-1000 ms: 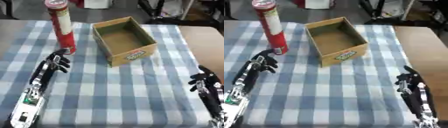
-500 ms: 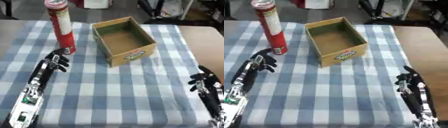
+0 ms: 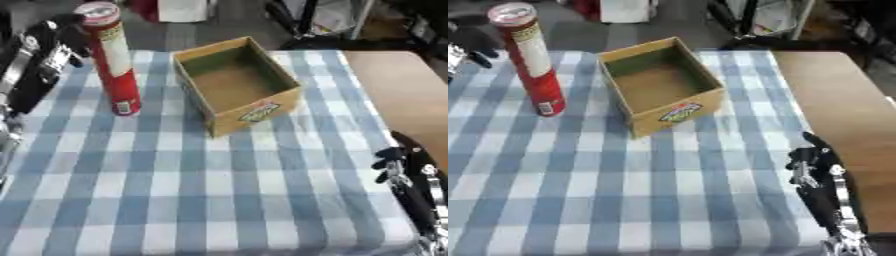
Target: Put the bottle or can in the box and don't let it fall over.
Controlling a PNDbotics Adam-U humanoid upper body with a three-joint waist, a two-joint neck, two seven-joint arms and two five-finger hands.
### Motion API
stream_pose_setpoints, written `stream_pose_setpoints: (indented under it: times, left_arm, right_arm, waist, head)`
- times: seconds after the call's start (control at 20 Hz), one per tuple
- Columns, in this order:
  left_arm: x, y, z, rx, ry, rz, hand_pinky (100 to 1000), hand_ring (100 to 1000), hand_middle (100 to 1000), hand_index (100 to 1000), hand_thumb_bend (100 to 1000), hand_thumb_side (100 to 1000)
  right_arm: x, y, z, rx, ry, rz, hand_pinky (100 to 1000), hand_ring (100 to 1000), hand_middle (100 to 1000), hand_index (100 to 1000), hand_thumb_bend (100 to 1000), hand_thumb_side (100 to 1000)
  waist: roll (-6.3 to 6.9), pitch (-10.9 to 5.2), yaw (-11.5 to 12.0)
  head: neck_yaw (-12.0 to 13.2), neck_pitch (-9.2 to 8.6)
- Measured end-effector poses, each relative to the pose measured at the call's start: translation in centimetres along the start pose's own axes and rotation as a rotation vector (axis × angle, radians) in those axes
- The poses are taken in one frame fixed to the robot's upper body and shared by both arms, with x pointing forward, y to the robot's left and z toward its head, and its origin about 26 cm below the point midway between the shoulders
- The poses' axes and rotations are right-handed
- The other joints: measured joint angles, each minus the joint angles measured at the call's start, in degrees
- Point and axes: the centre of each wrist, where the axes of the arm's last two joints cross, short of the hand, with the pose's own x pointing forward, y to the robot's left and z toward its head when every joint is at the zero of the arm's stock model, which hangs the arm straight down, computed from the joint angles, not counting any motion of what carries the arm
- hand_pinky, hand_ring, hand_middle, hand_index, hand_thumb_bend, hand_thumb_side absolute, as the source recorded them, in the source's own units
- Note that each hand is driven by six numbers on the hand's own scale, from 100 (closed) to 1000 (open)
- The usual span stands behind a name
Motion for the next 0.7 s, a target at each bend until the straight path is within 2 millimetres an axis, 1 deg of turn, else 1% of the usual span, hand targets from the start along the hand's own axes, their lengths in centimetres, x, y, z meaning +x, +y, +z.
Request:
stream_pose_setpoints:
  times: [0.05,0.1,0.15,0.25,0.35,0.5,0.6,0.7]
  left_arm:
    - [-0.2,0.9,-0.8,-0.021,-0.005,-0.050,720,739,732,911,352,939]
    - [-0.5,1.7,-1.6,-0.047,-0.004,-0.103,730,745,738,913,359,940]
    - [-0.8,2.4,-2.6,-0.072,0.001,-0.153,770,771,762,923,375,954]
    - [-1.7,3.2,-4.6,-0.133,0.025,-0.244,819,803,795,938,407,957]
    - [-2.9,3.5,-6.5,-0.192,0.060,-0.326,849,826,818,951,423,964]
    - [-5.0,2.6,-8.6,-0.274,0.136,-0.403,874,846,839,956,435,963]
    - [-6.2,1.4,-9.7,-0.317,0.187,-0.434,874,852,847,957,435,958]
    - [-7.2,0.0,-10.4,-0.349,0.229,-0.457,870,856,854,960,432,953]
  right_arm:
    - [0.0,0.1,0.0,0.004,0.000,-0.001,381,532,567,880,100,716]
    - [0.0,0.1,0.0,0.008,0.002,-0.001,381,532,567,880,100,717]
    - [-0.1,0.2,0.1,0.011,0.003,-0.001,380,532,567,880,100,719]
    - [-0.1,0.2,0.1,0.019,0.002,-0.001,380,532,567,880,100,721]
    - [-0.1,0.2,0.1,0.024,0.003,0.000,380,532,567,880,100,722]
    - [-0.2,0.3,0.3,0.034,0.006,0.001,381,532,567,880,100,725]
    - [-0.3,0.4,0.3,0.039,0.009,0.001,381,532,567,880,100,726]
    - [-0.3,0.5,0.3,0.046,0.007,-0.002,381,532,567,879,100,728]
  waist:
    - [0.13,-0.12,-0.2]
    - [0.17,-0.22,-0.4]
    - [0.19,-0.28,-0.7]
    - [0.34,-0.37,-1.0]
    - [0.44,-0.51,-1.1]
    - [0.38,-0.64,-1.5]
    - [0.32,-0.65,-1.7]
    - [0.25,-0.65,-2.0]
  head:
    - [0.0,-0.02]
    - [0.0,-0.20]
    - [0.0,-0.41]
    - [-0.1,-0.49]
    - [-0.3,-0.49]
    - [-0.7,-0.50]
    - [-0.8,-0.53]
    - [-0.8,-0.67]
